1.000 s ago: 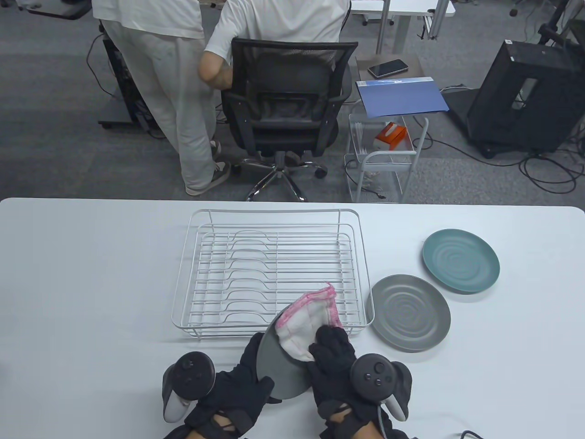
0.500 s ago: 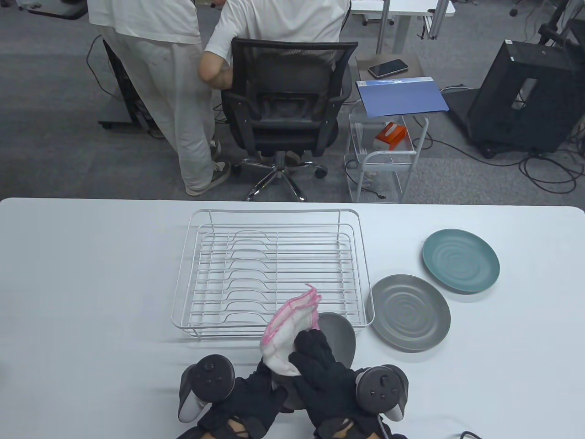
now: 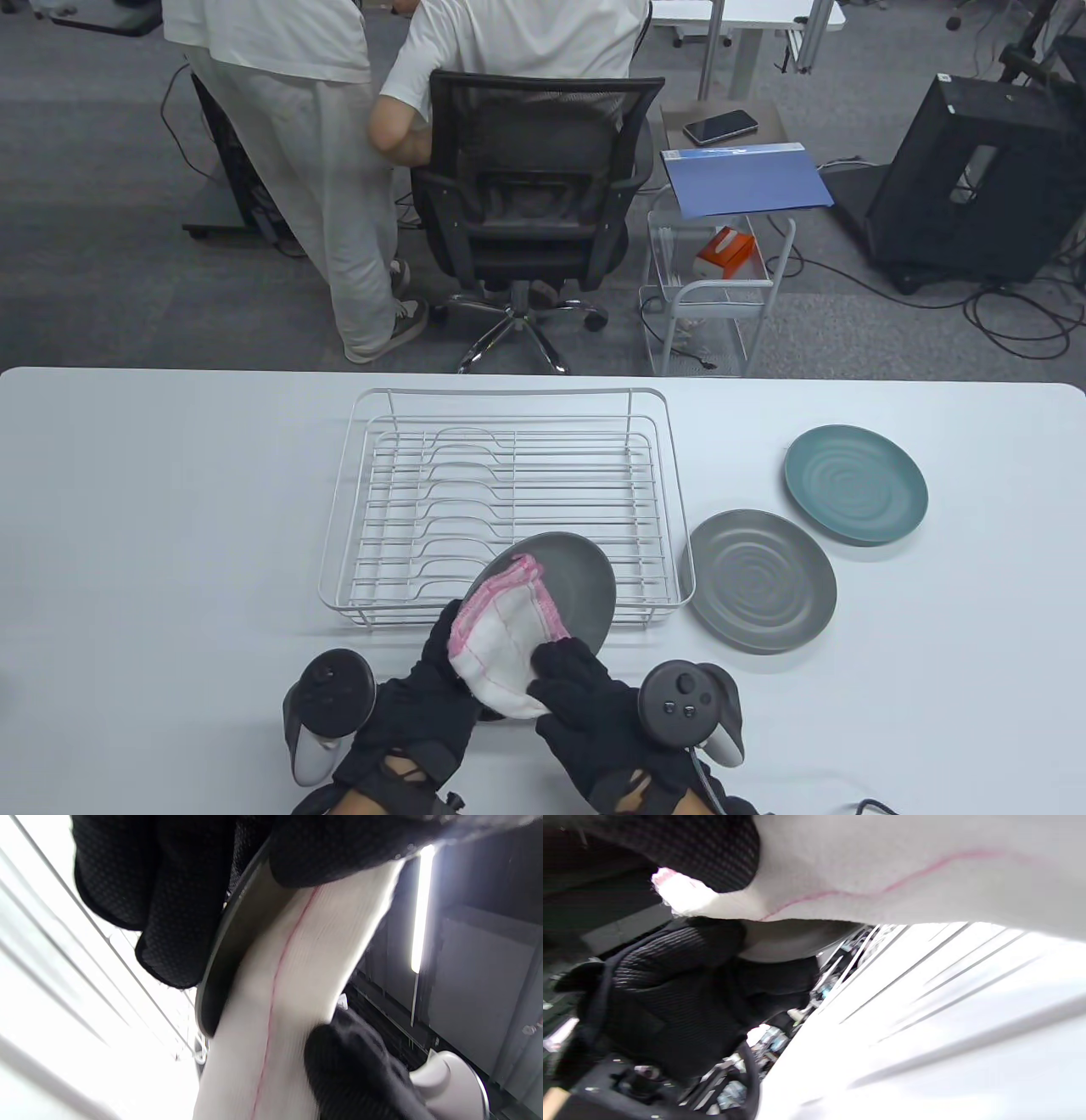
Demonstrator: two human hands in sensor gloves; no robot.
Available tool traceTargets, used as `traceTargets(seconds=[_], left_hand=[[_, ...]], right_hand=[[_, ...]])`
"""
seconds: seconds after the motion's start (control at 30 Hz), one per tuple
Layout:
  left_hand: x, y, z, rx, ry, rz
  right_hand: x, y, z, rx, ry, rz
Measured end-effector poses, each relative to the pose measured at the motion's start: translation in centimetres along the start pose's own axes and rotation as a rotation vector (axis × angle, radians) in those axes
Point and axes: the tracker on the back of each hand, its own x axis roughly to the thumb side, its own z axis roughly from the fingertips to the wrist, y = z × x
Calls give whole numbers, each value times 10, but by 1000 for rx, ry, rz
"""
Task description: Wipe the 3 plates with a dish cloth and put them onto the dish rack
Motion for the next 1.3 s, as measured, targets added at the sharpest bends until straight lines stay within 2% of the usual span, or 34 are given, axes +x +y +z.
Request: traceTargets(seconds=[0.13, 0.3, 0.4, 0.57, 0.8, 1.0, 1.07, 1.3], left_hand=[[0, 24, 1, 163, 19, -82], [10, 60, 0, 379, 39, -183], [21, 79, -8, 442, 49, -264], [33, 99, -35, 480, 57, -462], [32, 108, -82, 485, 130, -618], [25, 108, -117, 436, 238, -779], [20, 106, -126, 407, 314, -805], [9, 99, -142, 335, 394, -857]], right_hand=[[2, -22, 7, -171, 10, 5], [-1, -52, 22, -435, 33, -138], [-5, -61, 28, -529, 61, -230], [-11, -65, 30, -557, 86, -289], [-12, -65, 30, -545, 89, -290], [-12, -64, 29, -521, 94, -290], [-12, -63, 29, -515, 96, -289], [-14, -61, 28, -502, 113, -287]])
